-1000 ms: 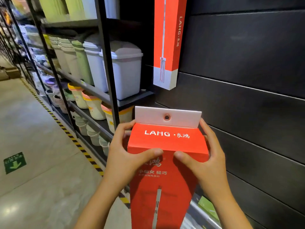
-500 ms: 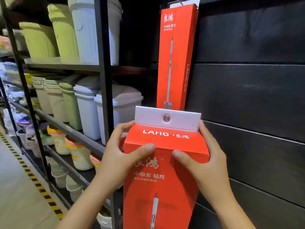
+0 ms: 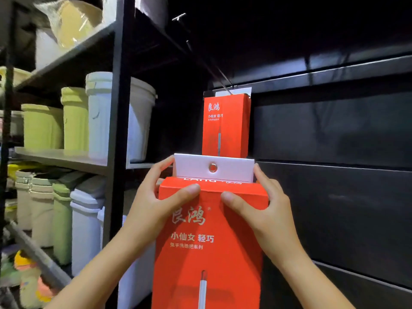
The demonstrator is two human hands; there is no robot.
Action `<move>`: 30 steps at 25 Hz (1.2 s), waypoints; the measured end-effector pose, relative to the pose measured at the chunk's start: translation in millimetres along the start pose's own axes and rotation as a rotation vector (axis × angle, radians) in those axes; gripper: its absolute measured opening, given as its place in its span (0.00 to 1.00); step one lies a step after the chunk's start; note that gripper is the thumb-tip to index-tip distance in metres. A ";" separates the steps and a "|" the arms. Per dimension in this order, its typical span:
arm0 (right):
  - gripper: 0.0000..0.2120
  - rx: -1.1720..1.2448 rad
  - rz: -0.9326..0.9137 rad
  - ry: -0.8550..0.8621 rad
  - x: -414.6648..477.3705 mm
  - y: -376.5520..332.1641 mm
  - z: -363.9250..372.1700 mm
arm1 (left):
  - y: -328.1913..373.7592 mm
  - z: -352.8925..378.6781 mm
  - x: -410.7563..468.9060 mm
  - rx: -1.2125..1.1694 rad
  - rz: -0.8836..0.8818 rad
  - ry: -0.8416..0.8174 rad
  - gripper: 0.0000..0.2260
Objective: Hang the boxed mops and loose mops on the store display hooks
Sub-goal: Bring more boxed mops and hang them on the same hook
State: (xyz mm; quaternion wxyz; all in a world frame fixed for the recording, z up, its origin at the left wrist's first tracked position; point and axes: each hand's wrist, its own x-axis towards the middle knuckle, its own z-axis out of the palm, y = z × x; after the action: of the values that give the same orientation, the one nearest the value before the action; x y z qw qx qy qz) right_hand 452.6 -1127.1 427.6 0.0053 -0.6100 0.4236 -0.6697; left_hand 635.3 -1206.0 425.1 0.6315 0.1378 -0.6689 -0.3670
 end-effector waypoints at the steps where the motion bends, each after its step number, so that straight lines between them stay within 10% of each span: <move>1: 0.22 0.011 -0.016 -0.014 15.9 2.8 0.2 | 0.8 1.5 15.1 -0.005 0.012 -0.006 0.36; 14: 0.25 -0.244 -0.238 -0.028 196.8 -26.8 34.2 | 34.2 -21.7 194.1 0.034 0.189 -0.010 0.44; 21: 0.28 -0.277 -0.348 0.006 252.3 -81.3 44.3 | 82.2 -38.7 246.9 0.011 0.422 -0.107 0.15; 30: 0.43 -0.358 -0.323 0.040 288.8 -95.1 59.8 | 82.6 -49.4 286.5 -0.037 0.452 -0.134 0.21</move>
State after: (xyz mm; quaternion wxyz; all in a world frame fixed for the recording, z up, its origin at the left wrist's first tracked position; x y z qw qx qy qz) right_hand 476.3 -1250.9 710.6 -0.2185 -0.6477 0.4323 -0.5882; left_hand 658.0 -1350.1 689.8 0.6542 -0.0517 -0.7165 -0.2366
